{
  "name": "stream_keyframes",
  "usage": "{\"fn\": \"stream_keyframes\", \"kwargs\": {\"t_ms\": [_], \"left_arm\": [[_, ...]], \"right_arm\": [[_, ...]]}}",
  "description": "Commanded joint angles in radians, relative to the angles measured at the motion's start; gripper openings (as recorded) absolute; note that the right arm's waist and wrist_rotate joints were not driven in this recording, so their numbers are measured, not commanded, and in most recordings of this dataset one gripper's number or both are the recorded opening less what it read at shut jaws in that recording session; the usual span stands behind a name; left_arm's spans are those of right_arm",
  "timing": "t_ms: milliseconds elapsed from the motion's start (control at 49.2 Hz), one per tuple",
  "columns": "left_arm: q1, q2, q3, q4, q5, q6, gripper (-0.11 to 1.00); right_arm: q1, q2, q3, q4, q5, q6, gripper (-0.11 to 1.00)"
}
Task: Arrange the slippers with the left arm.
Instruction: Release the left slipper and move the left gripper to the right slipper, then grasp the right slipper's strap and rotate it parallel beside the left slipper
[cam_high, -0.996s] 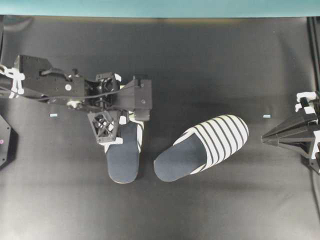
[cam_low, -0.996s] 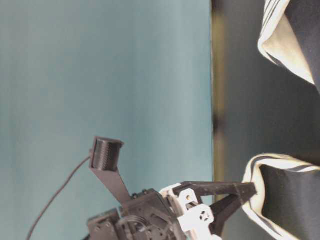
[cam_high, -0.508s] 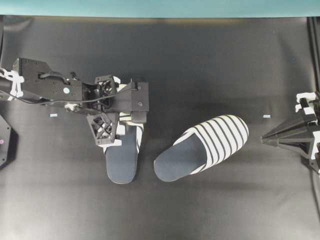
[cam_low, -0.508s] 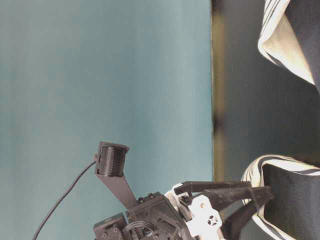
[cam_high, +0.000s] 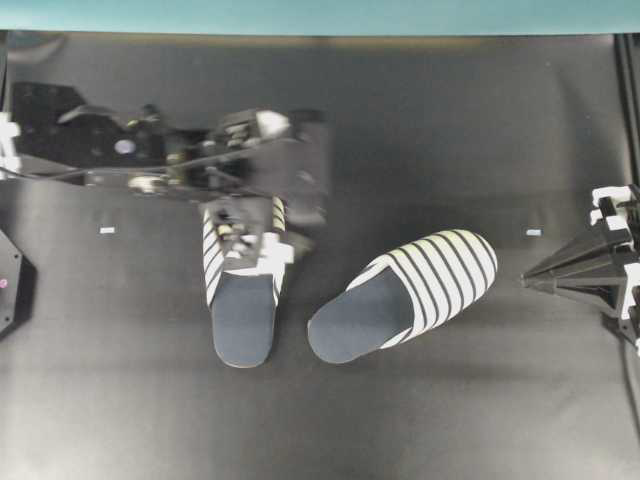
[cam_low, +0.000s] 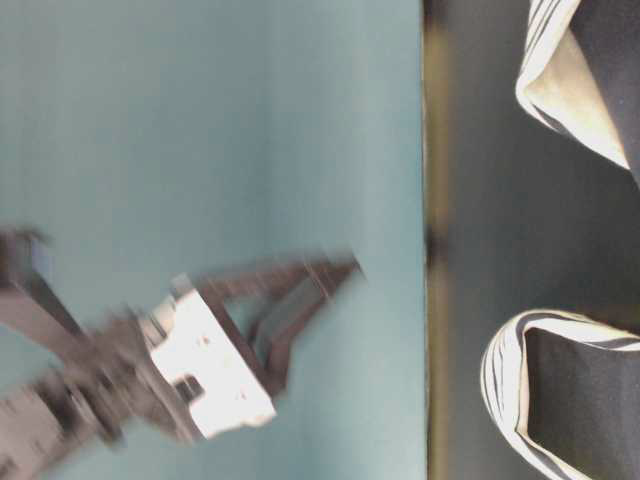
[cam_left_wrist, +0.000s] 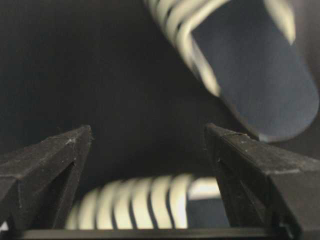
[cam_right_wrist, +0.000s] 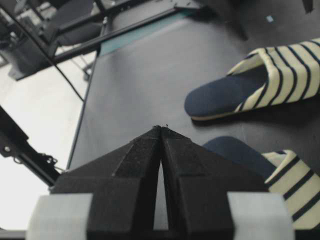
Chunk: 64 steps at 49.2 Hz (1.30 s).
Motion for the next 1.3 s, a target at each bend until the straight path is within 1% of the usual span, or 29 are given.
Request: {"fn": "stream_keyframes", "kwargs": {"t_ms": [0, 20, 122, 183, 224, 264, 285, 325, 508, 793, 874, 935, 976, 1016, 1220, 1281], "left_arm": [[-0.029, 0.058, -0.069, -0.002, -0.014, 0.130, 0.89], [-0.035, 0.086, -0.084, -0.002, -0.020, 0.199, 0.89], [-0.043, 0.169, -0.135, -0.002, -0.061, 0.422, 0.89], [-0.044, 0.212, -0.169, -0.002, -0.092, 0.534, 0.89], [-0.044, 0.239, -0.192, -0.002, -0.109, 0.600, 0.89], [-0.044, 0.268, -0.218, -0.002, -0.114, 0.647, 0.89], [-0.043, 0.282, -0.232, -0.002, -0.112, 0.667, 0.89], [-0.040, 0.311, -0.256, -0.002, -0.106, 0.683, 0.89], [-0.037, 0.411, -0.325, -0.002, -0.097, 0.683, 0.89], [-0.048, 0.497, -0.354, -0.008, -0.104, 0.675, 0.88], [-0.052, 0.511, -0.376, -0.008, -0.101, 0.650, 0.87], [-0.055, 0.515, -0.390, -0.008, -0.100, 0.624, 0.83], [-0.057, 0.515, -0.399, -0.008, -0.095, 0.606, 0.78], [-0.058, 0.514, -0.402, -0.008, -0.091, 0.586, 0.70], [-0.048, 0.477, -0.411, -0.008, -0.075, 0.420, 0.11], [-0.038, 0.456, -0.408, -0.008, -0.072, 0.374, 0.01]], "right_arm": [[0.000, 0.005, -0.006, 0.002, -0.006, 0.000, 0.00], [0.000, 0.005, -0.006, 0.000, -0.006, 0.002, 0.00], [0.000, 0.002, -0.006, 0.000, -0.003, 0.000, 0.00], [0.000, 0.000, -0.006, 0.000, -0.005, 0.002, 0.00], [0.000, -0.002, -0.005, 0.000, -0.005, 0.002, 0.00], [0.000, -0.003, -0.005, 0.002, -0.005, 0.000, 0.00], [0.000, -0.003, -0.005, 0.002, -0.005, 0.000, 0.00], [0.000, -0.005, -0.003, 0.000, -0.005, 0.000, 0.00], [0.000, -0.012, -0.003, 0.002, -0.005, 0.000, 0.00], [0.000, -0.026, -0.003, 0.000, -0.005, 0.000, 0.00], [0.000, -0.028, -0.003, 0.002, -0.005, 0.000, 0.00], [0.000, -0.028, -0.003, 0.000, -0.005, 0.002, 0.00], [0.000, -0.029, -0.003, 0.002, -0.005, 0.000, 0.00], [0.000, -0.029, -0.003, 0.002, -0.005, 0.002, 0.00], [0.000, -0.028, -0.003, 0.002, -0.005, 0.000, 0.00], [0.000, -0.029, -0.002, 0.002, -0.005, 0.000, 0.00]]}}
